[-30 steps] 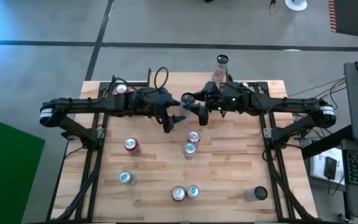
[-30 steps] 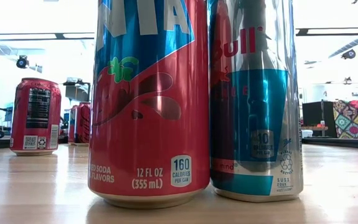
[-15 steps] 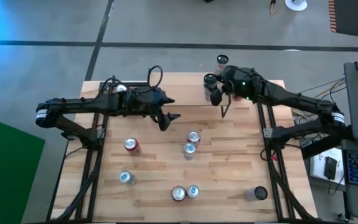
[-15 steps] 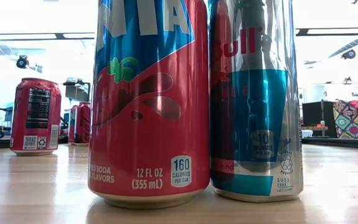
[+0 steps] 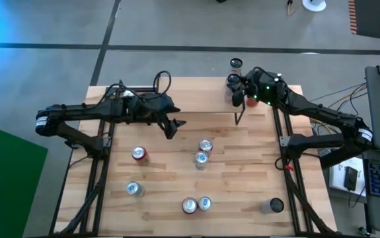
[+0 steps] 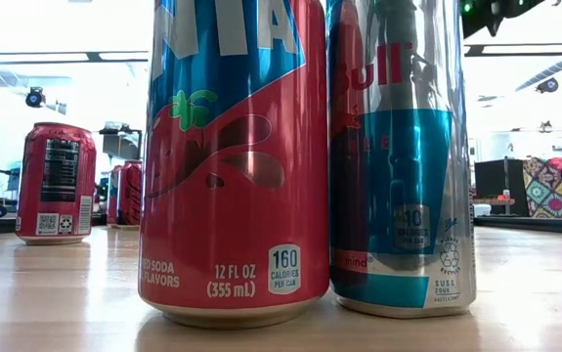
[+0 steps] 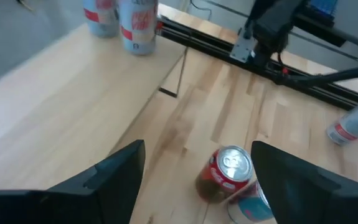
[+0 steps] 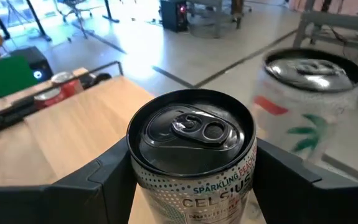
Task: Place canned beverage on shelf
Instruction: Put the left white pink can aligned with the other white pink soda can on the shelf, then put the white pink soda can aligned with the other white pink soda cans on the shelf
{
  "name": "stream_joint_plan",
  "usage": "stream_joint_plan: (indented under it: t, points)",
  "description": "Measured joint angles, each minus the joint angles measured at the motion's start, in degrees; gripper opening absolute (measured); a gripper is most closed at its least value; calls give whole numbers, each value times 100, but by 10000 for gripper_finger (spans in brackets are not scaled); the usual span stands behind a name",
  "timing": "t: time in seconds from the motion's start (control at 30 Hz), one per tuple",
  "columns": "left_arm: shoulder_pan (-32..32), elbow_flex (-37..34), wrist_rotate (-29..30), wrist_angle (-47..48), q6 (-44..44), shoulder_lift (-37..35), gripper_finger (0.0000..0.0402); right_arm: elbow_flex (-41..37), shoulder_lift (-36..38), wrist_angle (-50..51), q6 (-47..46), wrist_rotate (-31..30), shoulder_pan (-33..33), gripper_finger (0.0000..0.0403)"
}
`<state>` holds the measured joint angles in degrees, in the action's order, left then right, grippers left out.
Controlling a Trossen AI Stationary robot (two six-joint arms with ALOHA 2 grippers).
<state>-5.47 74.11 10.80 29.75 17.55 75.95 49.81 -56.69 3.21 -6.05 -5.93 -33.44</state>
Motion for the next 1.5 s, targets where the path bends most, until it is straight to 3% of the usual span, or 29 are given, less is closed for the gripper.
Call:
stream_joint_plan:
  t: [0.13, 0.43, 0.6, 0.9, 1.17, 1.5]
  points:
    - [-1, 0, 327, 10, 1, -88, 267, -66, -38, -124, 4, 201, -229, 246]
    - [-29, 0, 385, 147, 75, -171, 247, -69, -70, -168, -100, 475, -573, 247]
    - [-29, 0, 467, 171, 80, -171, 240, -69, -81, -173, -207, 592, -640, 274]
    - [-91, 0, 538, 369, -216, -171, 239, -69, -63, -193, -531, 594, -635, 339]
    - [-186, 0, 530, 1023, -398, -206, 238, 11, 176, -80, -321, 435, -635, 345]
    - [-385, 0, 524, 1034, -501, -438, 238, 848, 415, 603, -156, 126, -635, 345]
